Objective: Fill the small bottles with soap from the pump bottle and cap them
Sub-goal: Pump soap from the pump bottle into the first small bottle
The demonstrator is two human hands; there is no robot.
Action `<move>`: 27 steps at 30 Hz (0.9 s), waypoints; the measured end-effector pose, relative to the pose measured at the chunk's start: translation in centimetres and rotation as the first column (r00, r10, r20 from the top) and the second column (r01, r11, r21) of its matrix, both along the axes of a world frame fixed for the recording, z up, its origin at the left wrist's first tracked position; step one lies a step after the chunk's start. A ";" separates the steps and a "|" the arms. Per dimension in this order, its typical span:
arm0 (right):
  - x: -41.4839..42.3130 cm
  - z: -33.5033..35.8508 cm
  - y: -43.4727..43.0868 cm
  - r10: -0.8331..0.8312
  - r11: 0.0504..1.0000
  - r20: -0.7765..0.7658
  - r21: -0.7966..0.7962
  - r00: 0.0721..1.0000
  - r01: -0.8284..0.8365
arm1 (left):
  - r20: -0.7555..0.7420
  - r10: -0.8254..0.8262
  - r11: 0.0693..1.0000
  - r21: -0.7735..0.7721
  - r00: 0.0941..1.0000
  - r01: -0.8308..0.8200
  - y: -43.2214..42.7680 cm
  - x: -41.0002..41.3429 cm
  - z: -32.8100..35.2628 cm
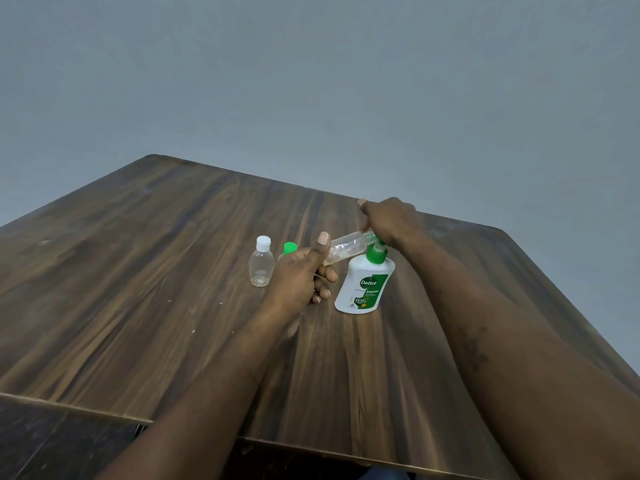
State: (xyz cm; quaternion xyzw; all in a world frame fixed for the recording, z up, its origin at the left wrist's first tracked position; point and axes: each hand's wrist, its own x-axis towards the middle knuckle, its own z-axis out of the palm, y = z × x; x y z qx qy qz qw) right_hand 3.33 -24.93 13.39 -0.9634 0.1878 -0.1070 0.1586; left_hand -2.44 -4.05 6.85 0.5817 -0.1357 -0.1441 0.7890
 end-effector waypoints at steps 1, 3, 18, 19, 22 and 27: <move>-0.1 0.6 0.1 -0.018 1.000 0.025 0.019 1.000 0.017 | 0.001 -0.003 1.000 -0.003 1.000 0.003 0.0 0.0 0.1; -0.3 1.3 0.2 -0.046 0.998 0.037 0.040 0.998 0.045 | 0.004 -0.005 1.000 -0.010 1.000 0.005 -0.1 0.0 0.2; -0.7 0.3 0.6 -0.034 0.996 -0.013 0.081 0.999 0.035 | 0.010 -0.003 1.000 -0.014 1.000 0.003 0.0 -0.1 -0.6; -0.7 0.8 0.7 -0.024 0.998 0.003 0.057 1.000 0.024 | 0.010 -0.005 1.000 -0.022 1.000 0.006 0.0 0.0 -0.4; -0.7 1.8 0.7 -0.020 0.998 0.060 0.063 0.998 0.016 | 0.022 -0.011 0.998 -0.058 1.000 0.012 -0.2 0.4 0.1; -0.9 0.5 1.1 0.067 0.989 -0.113 -0.122 0.991 -0.081 | -0.003 0.024 0.995 -0.096 1.000 -0.024 -0.5 0.9 -0.6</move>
